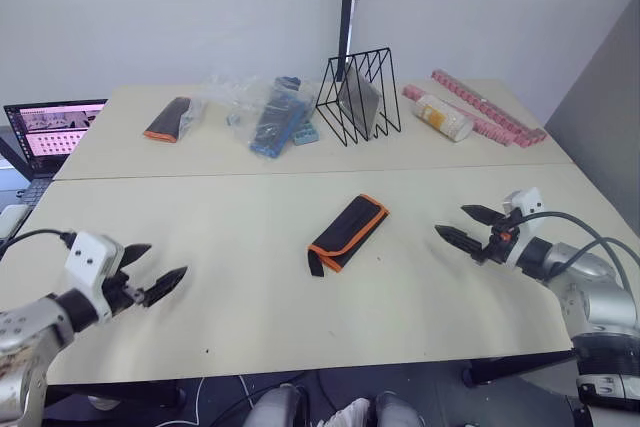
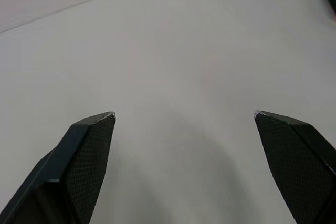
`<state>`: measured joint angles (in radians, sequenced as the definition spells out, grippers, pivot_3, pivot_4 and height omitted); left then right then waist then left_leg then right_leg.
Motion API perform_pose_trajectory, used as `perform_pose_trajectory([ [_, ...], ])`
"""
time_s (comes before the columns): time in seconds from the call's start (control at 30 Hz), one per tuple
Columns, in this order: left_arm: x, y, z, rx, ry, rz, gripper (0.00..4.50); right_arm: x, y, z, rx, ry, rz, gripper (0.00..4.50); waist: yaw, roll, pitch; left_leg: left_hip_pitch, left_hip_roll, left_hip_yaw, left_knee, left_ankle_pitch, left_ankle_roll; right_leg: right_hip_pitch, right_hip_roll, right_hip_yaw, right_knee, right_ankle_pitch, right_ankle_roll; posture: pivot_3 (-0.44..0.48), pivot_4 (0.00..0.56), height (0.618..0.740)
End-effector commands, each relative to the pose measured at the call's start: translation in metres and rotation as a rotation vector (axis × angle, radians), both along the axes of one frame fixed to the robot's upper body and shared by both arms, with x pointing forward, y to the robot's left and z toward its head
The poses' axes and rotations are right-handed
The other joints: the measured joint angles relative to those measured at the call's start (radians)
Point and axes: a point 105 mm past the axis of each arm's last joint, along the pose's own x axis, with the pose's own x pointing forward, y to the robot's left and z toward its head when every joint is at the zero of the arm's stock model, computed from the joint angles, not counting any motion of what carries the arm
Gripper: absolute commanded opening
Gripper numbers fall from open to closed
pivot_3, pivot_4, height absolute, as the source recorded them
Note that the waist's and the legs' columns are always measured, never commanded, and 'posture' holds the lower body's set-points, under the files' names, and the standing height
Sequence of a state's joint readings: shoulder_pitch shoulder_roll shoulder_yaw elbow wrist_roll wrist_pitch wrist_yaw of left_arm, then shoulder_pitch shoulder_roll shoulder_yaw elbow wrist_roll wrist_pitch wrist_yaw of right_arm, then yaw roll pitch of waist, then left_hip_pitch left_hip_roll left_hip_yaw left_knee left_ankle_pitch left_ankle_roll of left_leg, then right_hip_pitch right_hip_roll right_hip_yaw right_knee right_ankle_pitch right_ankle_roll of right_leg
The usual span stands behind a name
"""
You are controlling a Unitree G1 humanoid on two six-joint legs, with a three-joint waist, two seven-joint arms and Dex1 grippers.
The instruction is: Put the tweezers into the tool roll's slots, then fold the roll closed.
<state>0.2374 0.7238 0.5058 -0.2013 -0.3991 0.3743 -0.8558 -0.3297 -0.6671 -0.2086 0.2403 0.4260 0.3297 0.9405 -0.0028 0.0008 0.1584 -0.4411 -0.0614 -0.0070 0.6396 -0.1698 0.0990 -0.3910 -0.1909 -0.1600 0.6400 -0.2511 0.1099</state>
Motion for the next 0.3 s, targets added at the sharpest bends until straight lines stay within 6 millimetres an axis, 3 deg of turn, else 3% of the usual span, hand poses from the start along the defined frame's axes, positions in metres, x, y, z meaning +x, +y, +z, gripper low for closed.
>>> perform_pose_trajectory([
  [0.03,-0.0012,0.0003,0.012,0.01,-0.056,-0.002,4.5,-0.0013,0.0001,0.0116,0.0,-0.032,0.006,4.48,0.024,-0.008,0.005,-0.004,0.004,-0.001,0.007,-0.004,-0.008,0.0,-0.004,0.022,-0.009,-0.003,0.004,0.0,0.15,0.712],
  [0.1,-0.0018,-0.0011,0.0113,0.001,-0.063,0.0,4.5,-0.0013,-0.0019,0.0117,-0.002,-0.031,-0.001,4.48,0.043,-0.008,0.006,-0.004,0.013,-0.009,0.006,-0.008,-0.033,-0.004,-0.003,0.029,-0.006,-0.004,-0.002,0.0,0.15,0.712],
  [0.17,-0.0027,-0.0036,0.0103,0.003,-0.068,-0.006,4.5,-0.0019,-0.0035,0.0119,-0.006,-0.03,-0.002,4.48,0.051,-0.008,0.006,-0.005,0.034,-0.011,0.001,-0.005,-0.051,-0.005,0.013,0.022,0.0,-0.007,-0.012,0.0,0.15,0.712],
  [0.27,-0.0037,-0.0045,0.0077,0.006,-0.074,-0.009,4.5,-0.0027,-0.0077,0.0127,-0.011,-0.029,-0.011,4.48,0.049,-0.007,0.007,-0.001,0.055,-0.004,0.0,0.0,-0.063,-0.005,0.026,0.008,0.011,-0.012,-0.071,0.0,0.15,0.712],
  [0.3,-0.0037,-0.0037,0.0082,-0.003,-0.077,-0.009,4.5,-0.0029,-0.0094,0.0129,-0.013,-0.029,-0.015,4.48,0.049,-0.007,0.007,0.001,0.061,0.0,0.0,0.0,-0.064,-0.006,0.031,0.006,0.015,-0.012,-0.08,0.0,0.15,0.712],
])
